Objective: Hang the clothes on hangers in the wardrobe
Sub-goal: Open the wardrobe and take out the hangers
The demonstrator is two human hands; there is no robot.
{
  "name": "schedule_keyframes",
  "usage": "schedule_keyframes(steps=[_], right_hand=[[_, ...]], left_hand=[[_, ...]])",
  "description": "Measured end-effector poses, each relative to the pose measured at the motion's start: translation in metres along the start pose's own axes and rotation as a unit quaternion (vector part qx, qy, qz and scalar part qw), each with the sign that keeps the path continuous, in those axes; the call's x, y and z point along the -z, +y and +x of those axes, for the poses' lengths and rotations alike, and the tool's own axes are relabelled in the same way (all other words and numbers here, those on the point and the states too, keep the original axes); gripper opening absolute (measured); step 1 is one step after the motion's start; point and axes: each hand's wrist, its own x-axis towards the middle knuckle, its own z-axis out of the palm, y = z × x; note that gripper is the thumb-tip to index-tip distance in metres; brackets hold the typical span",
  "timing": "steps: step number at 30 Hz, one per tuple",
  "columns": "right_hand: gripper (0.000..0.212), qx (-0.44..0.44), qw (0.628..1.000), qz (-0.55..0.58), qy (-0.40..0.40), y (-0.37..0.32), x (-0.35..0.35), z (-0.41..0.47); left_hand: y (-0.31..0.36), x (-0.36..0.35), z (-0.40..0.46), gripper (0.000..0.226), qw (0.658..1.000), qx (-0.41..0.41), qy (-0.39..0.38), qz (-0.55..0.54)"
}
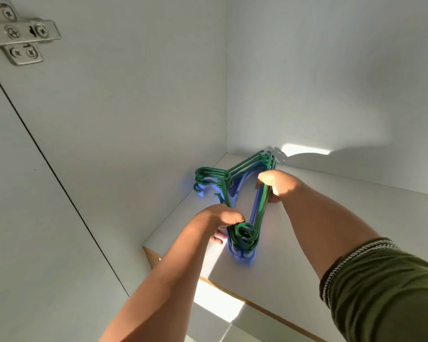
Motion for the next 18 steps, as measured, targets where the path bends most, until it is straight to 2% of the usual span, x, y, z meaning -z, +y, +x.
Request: schedule_keyframes(steps=[1,5,8,11,14,16,18], right_hand=[[0.004,-0.004,1.000,-0.017,-0.004,-0.001,-0.001,0.002],[0.017,-0.015,0.998,-0.051,-0.025,0.003,0.002,0.016],[0.011,-0.012,0.995,-0.096,-0.034,0.003,0.006,0.012],[0.026,-0.003,0.986,-0.160,-0.049,0.001,0.010,0.011],[0.032,0.006,0.954,-0.299,-0.027,-0.011,0.004,0.011],[0.050,0.017,0.924,-0.382,0.010,-0.017,-0.004,0.022],[0.068,0.003,0.913,-0.409,0.006,-0.020,-0.008,0.033]], left_hand=[[0.001,-0.002,-0.001,0.006,1.000,0.001,0.005,-0.001],[0.006,-0.006,-0.005,0.013,1.000,0.009,0.023,-0.012],[0.008,-0.009,-0.010,0.013,0.999,0.018,0.035,-0.021],[0.010,-0.014,-0.016,0.020,0.999,0.024,0.039,-0.023],[0.012,-0.019,-0.019,0.023,0.998,0.023,0.052,-0.040],[0.012,-0.023,-0.021,0.023,0.995,0.019,0.074,-0.058],[0.011,-0.026,-0.020,0.029,0.992,0.014,0.098,-0.073]])
